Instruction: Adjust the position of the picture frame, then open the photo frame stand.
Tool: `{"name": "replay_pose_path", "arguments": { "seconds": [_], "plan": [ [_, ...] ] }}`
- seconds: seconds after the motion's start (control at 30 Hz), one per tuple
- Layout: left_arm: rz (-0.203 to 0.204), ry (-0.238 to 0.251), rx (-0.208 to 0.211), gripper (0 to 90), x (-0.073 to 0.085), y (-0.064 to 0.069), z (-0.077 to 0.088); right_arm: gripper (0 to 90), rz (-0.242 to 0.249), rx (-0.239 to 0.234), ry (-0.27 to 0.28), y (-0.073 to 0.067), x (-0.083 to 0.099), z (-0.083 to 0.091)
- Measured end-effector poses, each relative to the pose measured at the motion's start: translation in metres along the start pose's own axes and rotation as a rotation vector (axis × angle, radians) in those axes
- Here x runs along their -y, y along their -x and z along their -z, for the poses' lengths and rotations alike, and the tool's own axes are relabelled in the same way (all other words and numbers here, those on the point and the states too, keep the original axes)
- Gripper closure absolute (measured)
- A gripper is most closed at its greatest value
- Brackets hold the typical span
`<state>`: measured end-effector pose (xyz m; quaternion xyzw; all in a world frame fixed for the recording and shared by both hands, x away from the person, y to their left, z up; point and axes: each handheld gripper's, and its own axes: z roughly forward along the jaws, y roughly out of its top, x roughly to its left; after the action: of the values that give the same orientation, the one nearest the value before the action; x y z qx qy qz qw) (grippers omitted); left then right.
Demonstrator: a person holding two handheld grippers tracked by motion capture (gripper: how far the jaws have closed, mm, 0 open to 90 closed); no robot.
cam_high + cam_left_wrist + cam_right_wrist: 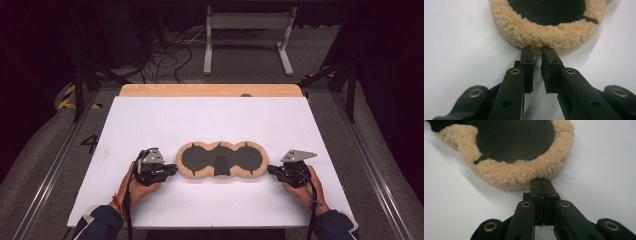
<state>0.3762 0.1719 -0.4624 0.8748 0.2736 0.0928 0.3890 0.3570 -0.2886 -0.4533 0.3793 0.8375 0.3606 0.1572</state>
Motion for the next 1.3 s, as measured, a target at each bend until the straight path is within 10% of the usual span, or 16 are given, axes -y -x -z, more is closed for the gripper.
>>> {"name": "replay_pose_path", "arguments": {
  "seconds": [0.33,0.67,0.83,1.3],
  "plan": [
    [-0.025,0.115,-0.012,63.2,0.018,0.008,0.030,80.2,-0.005,-0.043,0.060,-0.005,0.002,0.023],
    [0.042,0.066,-0.050,15.6,0.036,0.016,0.035,40.9,0.076,-0.096,0.083,-0.030,0.001,0.029],
    [0.046,0.091,-0.060,9.6,0.040,0.018,0.043,30.5,0.092,-0.093,0.082,-0.039,-0.002,0.026],
    [0.034,0.069,-0.086,9.5,0.051,0.020,0.048,46.0,0.025,-0.171,0.072,-0.048,-0.007,0.019]
  ]
}}
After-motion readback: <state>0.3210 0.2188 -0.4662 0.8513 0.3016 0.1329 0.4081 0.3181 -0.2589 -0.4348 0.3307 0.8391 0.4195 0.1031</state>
